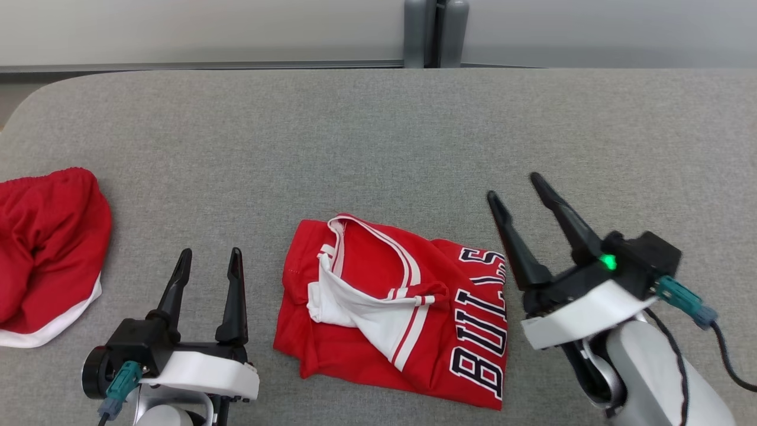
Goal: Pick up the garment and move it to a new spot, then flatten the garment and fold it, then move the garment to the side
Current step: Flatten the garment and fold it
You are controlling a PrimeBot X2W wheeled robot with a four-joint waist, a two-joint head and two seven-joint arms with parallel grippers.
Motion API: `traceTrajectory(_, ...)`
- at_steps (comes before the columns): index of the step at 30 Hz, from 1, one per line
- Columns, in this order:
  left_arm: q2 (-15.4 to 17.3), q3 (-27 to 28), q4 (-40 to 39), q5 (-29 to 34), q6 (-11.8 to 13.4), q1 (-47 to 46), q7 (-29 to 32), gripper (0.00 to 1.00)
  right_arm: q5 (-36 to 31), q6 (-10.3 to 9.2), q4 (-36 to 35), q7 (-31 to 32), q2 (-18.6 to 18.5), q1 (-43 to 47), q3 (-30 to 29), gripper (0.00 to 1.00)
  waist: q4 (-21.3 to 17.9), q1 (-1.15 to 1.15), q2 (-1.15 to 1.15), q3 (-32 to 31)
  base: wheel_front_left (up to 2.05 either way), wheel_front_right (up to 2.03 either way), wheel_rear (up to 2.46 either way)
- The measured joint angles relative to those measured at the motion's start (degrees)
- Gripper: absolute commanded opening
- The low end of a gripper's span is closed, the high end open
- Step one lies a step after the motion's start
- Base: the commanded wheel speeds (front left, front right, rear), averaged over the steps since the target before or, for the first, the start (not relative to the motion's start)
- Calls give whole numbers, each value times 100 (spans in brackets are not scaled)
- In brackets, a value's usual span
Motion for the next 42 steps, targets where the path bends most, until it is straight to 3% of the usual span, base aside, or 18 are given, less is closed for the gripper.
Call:
traceTrajectory(6, 88, 26, 18, 8, 3, 125, 1, 100, -355, 0, -361, 86, -158, 948, -1338, 100, -177, 0, 0, -151, 0, 0, 0)
traceTrajectory(12, 182, 44, 15, 4, 7, 229, 34, 100, -659, 0, -889, 374, -188, 1819, -2134, 100, -326, 0, 0, -295, 0, 0, 0)
traceTrajectory(22, 300, 70, -115, -48, 55, 412, 114, 100, -849, 0, -1519, 670, -8, 2423, -2395, 100, -472, 0, 0, -461, 0, 0, 0)
traceTrajectory(35, 336, 13, -223, -56, 104, 411, 186, 100, -853, 0, -1482, 771, 21, 2533, -2416, 100, -396, 0, 0, -458, 0, 0, 0)
traceTrajectory(36, 327, 7, -232, -60, 103, 408, 185, 100, -849, 0, -1411, 786, 19, 2535, -2395, 80, -380, 0, 0, -455, 0, 0, 0)
traceTrajectory(38, 322, -20, -241, -62, 103, 396, 185, 100, -832, 0, -1288, 789, 18, 2525, -2264, 0, -342, 0, 0, -437, 0, 0, 0)
traceTrajectory(42, 309, -56, -265, -66, 97, 319, 185, 100, -723, 0, -835, 798, 33, 2258, -1693, 0, -264, 0, 0, -372, 0, 0, 0)
